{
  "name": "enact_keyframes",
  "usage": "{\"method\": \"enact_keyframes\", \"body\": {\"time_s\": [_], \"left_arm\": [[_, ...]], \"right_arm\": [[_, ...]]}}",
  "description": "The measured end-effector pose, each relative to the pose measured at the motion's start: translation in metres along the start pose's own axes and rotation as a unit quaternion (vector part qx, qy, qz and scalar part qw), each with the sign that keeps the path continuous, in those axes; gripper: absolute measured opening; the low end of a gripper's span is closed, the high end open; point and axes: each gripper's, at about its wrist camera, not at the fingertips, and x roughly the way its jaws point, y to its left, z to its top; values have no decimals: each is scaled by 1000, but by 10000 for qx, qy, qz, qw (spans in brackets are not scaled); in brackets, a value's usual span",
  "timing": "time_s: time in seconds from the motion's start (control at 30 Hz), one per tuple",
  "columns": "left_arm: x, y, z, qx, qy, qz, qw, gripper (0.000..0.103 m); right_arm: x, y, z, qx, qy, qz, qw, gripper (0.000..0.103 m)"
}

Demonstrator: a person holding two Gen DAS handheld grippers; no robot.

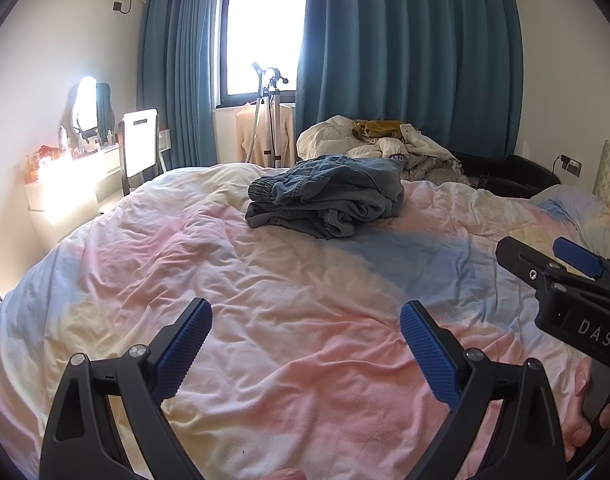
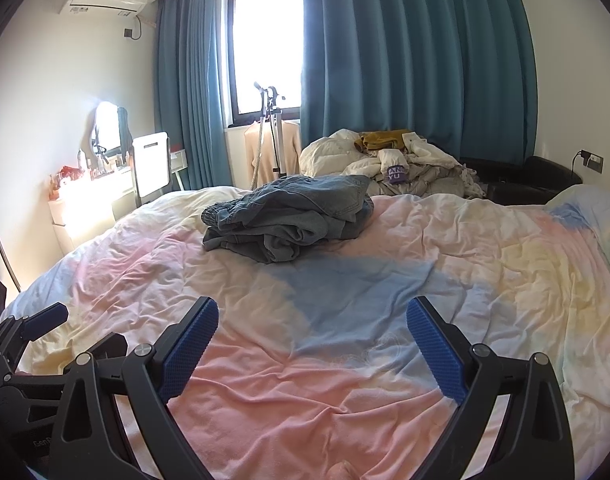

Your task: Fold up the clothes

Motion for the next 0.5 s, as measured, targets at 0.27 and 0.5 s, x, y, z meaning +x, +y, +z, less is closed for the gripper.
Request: {"method": "enact_keyframes", "body": {"time_s": [0.27,0.5], "left_arm": [[8,-7,14,16,27,-110,9999,97],[31,0,38,-77,71,-133,9999,97]], "right_arm": [[1,-7,3,147,-14,51,9999,97],[11,-15,6,278,6,32,9996,97]]}}
